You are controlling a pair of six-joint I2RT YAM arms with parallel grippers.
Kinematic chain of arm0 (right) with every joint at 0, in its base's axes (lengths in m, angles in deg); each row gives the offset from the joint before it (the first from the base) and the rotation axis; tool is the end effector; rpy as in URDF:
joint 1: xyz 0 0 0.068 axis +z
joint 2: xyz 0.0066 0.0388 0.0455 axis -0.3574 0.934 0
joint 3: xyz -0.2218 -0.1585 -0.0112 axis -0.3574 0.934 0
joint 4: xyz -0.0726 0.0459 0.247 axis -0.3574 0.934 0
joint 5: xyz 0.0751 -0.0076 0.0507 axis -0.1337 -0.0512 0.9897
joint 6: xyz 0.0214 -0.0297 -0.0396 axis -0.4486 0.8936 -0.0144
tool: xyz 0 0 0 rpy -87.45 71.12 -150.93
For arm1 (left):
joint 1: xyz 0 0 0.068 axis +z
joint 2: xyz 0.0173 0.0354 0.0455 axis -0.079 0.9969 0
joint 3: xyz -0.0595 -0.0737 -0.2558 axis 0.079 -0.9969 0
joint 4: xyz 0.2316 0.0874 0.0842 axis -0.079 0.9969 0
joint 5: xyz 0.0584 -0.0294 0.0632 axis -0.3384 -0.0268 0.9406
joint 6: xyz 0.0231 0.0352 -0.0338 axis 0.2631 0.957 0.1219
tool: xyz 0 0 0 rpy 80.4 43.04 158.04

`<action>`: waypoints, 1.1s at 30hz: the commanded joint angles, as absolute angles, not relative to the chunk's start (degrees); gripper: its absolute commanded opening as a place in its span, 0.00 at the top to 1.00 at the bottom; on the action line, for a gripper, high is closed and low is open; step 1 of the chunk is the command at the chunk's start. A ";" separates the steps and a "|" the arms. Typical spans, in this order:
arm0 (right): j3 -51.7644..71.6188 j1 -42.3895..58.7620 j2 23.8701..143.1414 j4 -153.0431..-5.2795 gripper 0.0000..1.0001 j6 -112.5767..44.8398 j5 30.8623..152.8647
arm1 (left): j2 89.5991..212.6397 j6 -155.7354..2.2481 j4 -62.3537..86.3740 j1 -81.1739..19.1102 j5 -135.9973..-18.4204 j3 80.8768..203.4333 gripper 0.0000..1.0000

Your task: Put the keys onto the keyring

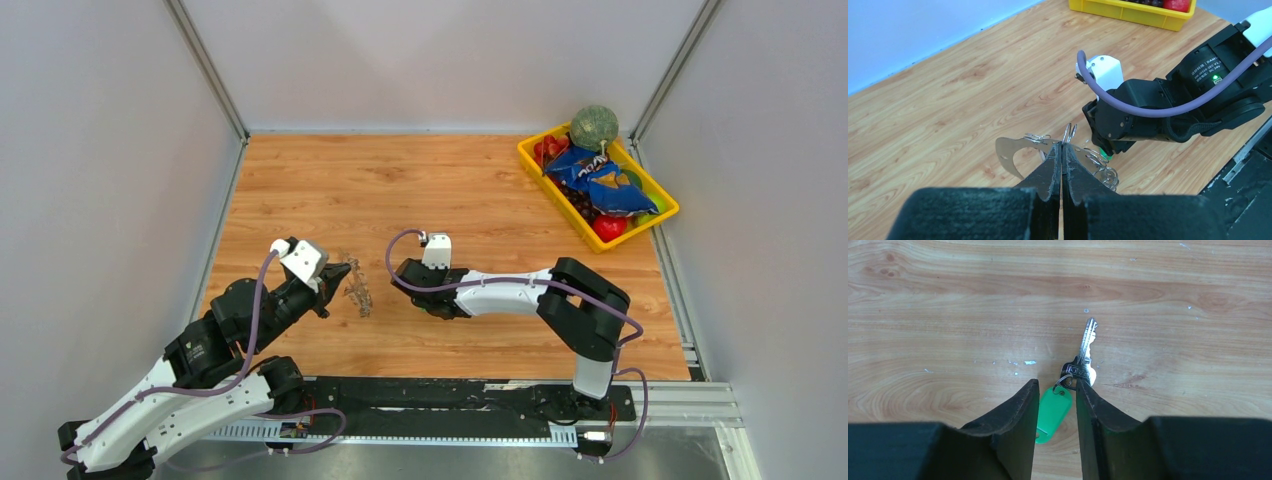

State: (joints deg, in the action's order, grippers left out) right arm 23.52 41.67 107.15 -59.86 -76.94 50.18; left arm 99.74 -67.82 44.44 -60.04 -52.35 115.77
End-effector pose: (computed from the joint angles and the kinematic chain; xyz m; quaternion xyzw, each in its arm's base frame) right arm 0.1813 0.3066 0.1550 -0.0340 0.9309 0.0304 0.3624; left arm 0.0601 -0.0694 0.3514 0.2495 0.7135 -0.2181 0.6173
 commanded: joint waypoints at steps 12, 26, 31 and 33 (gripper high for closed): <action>22.54 41.93 107.29 -59.64 0.80 -78.46 48.53 | 98.83 -68.06 40.38 -60.08 -52.44 115.87 1.00; 25.78 42.55 102.51 -59.01 1.00 -78.03 47.00 | 98.83 -68.06 40.32 -60.11 -52.53 115.86 1.00; 28.27 44.15 96.83 -58.60 1.00 -75.23 44.96 | 98.94 -67.98 40.31 -60.09 -53.28 115.91 1.00; 29.45 45.08 93.97 -58.72 1.00 -73.01 43.99 | 98.95 -67.91 40.31 -60.08 -54.19 115.95 1.00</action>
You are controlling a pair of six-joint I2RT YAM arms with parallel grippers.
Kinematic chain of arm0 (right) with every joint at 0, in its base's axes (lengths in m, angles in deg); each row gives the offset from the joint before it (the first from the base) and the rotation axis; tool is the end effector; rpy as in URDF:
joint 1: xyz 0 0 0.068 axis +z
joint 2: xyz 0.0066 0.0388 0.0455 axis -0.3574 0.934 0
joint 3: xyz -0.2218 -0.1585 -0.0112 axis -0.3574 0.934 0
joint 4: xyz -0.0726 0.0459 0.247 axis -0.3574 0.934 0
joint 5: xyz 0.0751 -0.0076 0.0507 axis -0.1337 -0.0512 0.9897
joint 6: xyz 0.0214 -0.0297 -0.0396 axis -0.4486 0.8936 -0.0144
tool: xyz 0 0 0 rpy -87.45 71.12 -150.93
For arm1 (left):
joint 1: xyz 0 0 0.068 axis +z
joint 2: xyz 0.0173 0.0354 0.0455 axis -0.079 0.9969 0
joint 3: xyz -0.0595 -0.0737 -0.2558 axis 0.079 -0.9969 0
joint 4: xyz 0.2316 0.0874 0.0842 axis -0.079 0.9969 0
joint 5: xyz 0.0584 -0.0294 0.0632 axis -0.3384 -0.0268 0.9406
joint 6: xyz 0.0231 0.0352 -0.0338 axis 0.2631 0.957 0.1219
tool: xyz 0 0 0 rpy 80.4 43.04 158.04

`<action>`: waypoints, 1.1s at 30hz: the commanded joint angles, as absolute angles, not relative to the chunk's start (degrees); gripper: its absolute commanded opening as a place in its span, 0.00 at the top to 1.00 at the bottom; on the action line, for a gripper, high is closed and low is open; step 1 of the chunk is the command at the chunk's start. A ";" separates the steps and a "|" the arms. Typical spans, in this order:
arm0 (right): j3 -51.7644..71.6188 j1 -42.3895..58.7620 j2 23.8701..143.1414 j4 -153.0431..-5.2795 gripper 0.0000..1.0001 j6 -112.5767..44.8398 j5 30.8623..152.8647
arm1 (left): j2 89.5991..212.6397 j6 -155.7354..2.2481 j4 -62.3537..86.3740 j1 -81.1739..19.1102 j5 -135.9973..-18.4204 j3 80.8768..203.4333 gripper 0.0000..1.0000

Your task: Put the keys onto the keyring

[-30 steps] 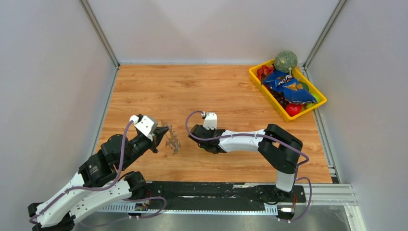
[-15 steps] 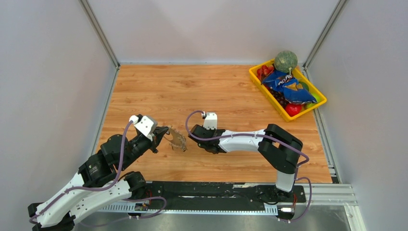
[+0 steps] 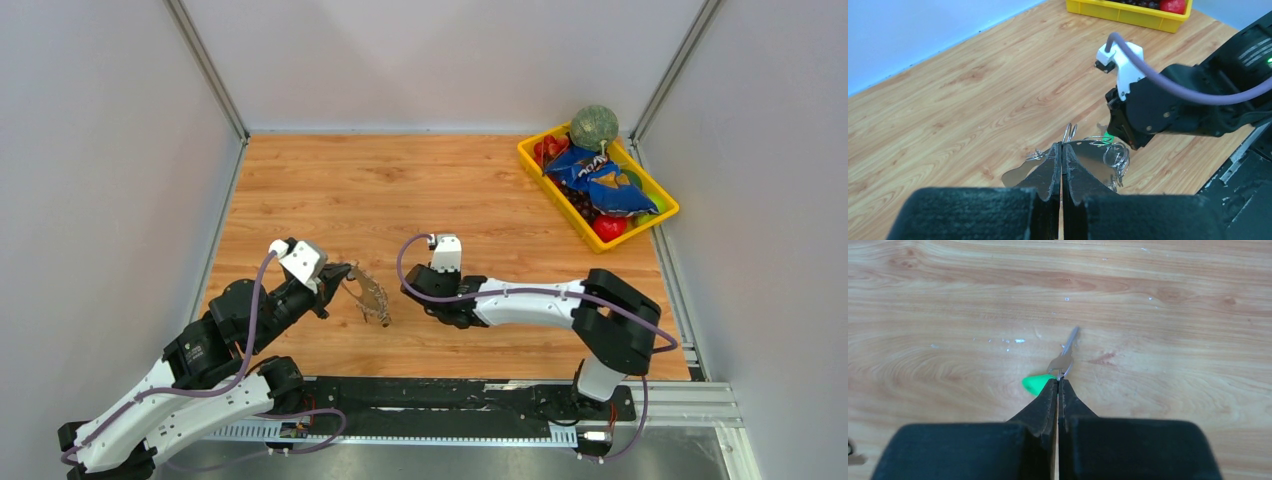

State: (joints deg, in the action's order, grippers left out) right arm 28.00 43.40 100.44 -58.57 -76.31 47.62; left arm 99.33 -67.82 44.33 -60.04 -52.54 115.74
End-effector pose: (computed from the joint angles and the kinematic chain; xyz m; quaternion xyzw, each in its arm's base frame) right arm 0.1624 0.2891 0.1714 -0.0445 0.9226 0.0279 0.3821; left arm 0.0591 -0.0681 0.3519 0.2489 0.7109 -0.2212 0.6194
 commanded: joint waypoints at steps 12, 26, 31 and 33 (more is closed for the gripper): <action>36.39 48.69 70.40 -60.74 1.00 -50.42 51.92 | 99.39 -67.10 39.51 -60.12 -62.80 116.20 1.00; 33.11 48.93 50.08 -59.29 1.00 -29.58 82.89 | 103.35 -66.62 37.47 -60.12 -77.91 118.82 1.00; 29.39 48.94 51.31 -57.20 1.00 -27.51 93.03 | 104.62 -67.75 36.40 -60.09 -77.96 119.26 1.00; 28.03 48.93 52.39 -57.05 1.00 -27.34 96.04 | 104.53 -68.17 35.68 -60.10 -77.47 119.06 1.00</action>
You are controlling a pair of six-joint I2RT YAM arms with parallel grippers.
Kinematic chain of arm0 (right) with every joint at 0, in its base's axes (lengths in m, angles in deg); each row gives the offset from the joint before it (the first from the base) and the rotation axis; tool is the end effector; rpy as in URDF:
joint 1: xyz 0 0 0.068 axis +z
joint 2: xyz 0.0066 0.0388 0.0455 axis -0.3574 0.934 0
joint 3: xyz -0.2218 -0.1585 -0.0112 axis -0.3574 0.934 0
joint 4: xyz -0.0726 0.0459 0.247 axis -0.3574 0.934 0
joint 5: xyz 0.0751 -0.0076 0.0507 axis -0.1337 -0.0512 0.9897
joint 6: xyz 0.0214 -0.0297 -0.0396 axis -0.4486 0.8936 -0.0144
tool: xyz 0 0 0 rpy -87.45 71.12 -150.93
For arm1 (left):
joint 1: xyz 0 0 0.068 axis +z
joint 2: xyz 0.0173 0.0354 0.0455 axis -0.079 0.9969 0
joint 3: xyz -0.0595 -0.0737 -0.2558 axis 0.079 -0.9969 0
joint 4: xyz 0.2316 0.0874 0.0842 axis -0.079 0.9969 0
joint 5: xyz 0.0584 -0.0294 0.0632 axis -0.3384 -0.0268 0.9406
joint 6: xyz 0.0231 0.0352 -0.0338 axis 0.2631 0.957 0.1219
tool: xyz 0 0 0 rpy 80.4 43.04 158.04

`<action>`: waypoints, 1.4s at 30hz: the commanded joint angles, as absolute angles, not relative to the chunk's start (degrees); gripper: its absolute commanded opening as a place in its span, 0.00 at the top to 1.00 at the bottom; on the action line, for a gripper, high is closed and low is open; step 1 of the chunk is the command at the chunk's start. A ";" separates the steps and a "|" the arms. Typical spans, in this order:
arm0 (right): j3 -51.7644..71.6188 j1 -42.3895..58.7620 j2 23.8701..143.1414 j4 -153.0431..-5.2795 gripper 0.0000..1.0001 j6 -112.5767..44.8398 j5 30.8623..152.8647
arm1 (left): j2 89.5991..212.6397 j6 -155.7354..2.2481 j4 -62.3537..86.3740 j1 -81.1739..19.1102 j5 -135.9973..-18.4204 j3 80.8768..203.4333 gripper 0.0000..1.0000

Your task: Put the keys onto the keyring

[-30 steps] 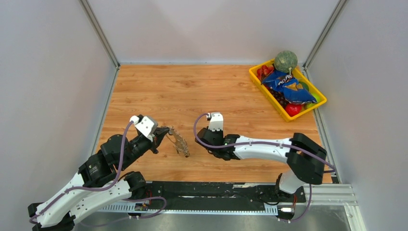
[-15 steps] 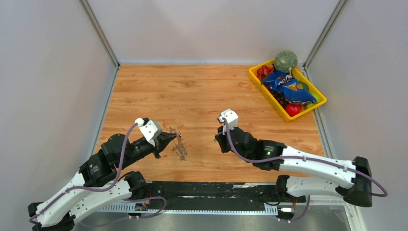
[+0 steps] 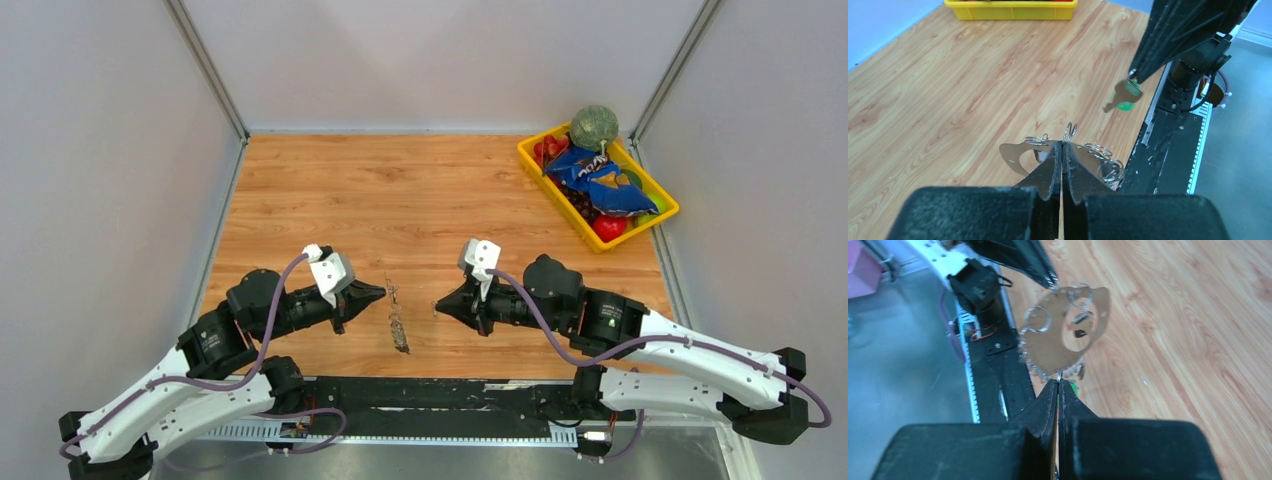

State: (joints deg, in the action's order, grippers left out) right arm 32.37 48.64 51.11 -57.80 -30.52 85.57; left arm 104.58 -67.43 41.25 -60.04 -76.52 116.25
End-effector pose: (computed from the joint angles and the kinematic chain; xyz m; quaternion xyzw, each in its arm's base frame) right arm 0.0654 0.1781 0.3581 -0.4455 0.6719 0.3597 0.4698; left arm 0.0599 -0.0953 0.3529 0.3799 0.6629 -0.3549 0.5387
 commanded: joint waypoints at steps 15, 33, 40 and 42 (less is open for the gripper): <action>17.19 48.93 63.08 -58.37 1.00 -28.18 100.29 | 102.52 -67.42 32.73 -60.12 -75.77 116.27 1.00; 10.77 50.23 70.31 -58.79 1.00 -24.64 90.78 | 103.14 -67.19 34.89 -60.10 -74.39 116.91 1.00; 9.37 51.17 71.76 -59.17 1.00 -24.33 86.61 | 103.07 -66.95 35.52 -60.09 -73.80 116.83 1.00; 9.14 51.26 72.15 -59.12 1.00 -24.41 85.50 | 102.98 -66.92 35.56 -60.12 -73.78 116.83 1.00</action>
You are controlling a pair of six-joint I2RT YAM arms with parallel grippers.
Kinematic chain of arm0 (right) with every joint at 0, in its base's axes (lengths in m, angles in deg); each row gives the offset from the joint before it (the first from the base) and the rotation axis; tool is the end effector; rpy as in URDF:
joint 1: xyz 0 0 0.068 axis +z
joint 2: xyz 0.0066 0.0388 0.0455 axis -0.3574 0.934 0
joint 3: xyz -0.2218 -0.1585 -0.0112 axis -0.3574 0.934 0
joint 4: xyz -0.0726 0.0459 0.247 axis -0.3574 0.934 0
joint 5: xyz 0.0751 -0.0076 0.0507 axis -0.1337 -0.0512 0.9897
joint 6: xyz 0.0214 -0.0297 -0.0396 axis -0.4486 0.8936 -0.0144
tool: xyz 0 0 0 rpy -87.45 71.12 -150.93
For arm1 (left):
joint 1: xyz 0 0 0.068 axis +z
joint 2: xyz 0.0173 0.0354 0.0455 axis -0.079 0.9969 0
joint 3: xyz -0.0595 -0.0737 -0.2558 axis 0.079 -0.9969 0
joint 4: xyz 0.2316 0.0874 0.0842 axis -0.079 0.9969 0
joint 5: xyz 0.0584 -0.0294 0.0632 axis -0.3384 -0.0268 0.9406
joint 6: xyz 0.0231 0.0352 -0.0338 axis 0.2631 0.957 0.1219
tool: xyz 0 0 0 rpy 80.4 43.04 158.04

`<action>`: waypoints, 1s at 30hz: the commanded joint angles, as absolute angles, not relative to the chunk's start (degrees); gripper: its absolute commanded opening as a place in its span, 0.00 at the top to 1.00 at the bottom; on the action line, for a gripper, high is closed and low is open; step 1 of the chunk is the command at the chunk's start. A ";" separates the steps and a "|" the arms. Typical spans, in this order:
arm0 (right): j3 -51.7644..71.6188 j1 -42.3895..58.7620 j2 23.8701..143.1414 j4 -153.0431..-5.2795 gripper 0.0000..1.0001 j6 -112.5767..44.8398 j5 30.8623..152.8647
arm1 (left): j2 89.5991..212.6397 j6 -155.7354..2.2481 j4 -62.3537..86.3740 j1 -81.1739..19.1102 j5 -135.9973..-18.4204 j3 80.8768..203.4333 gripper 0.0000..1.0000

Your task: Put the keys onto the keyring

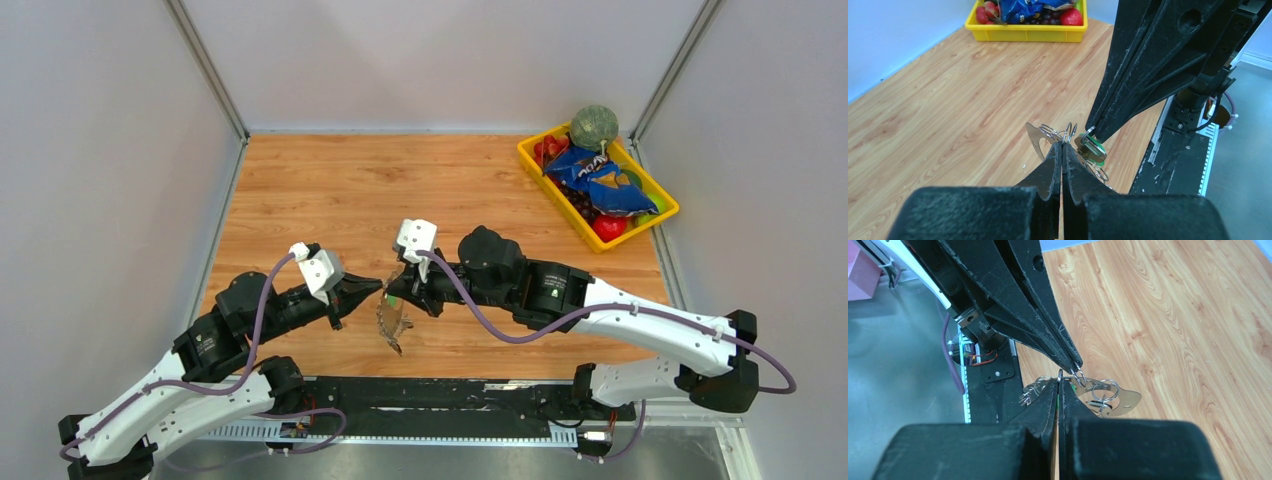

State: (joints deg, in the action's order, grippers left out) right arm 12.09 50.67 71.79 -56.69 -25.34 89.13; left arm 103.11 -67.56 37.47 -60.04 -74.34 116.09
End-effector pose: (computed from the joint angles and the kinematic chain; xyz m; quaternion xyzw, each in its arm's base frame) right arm 0.0825 0.2577 0.4025 -0.5055 0.6375 0.3611 0.4558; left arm 0.0582 -0.0906 0.3615 0.3569 0.6426 -0.3580 0.5758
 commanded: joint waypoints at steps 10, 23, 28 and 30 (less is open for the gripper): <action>7.98 51.66 73.54 -59.25 1.00 -24.84 82.41 | 102.40 -66.77 35.56 -60.08 -74.01 116.70 1.00; 8.84 51.83 73.16 -59.17 1.00 -26.20 80.80 | 100.72 -66.58 34.63 -60.08 -75.30 116.18 1.00; 9.42 51.84 72.39 -59.36 1.00 -26.75 80.48 | 99.56 -66.38 33.97 -60.09 -77.22 115.67 1.00; 9.75 51.77 72.26 -59.50 1.00 -28.20 80.73 | 98.98 -66.38 33.67 -60.08 -77.85 115.42 1.00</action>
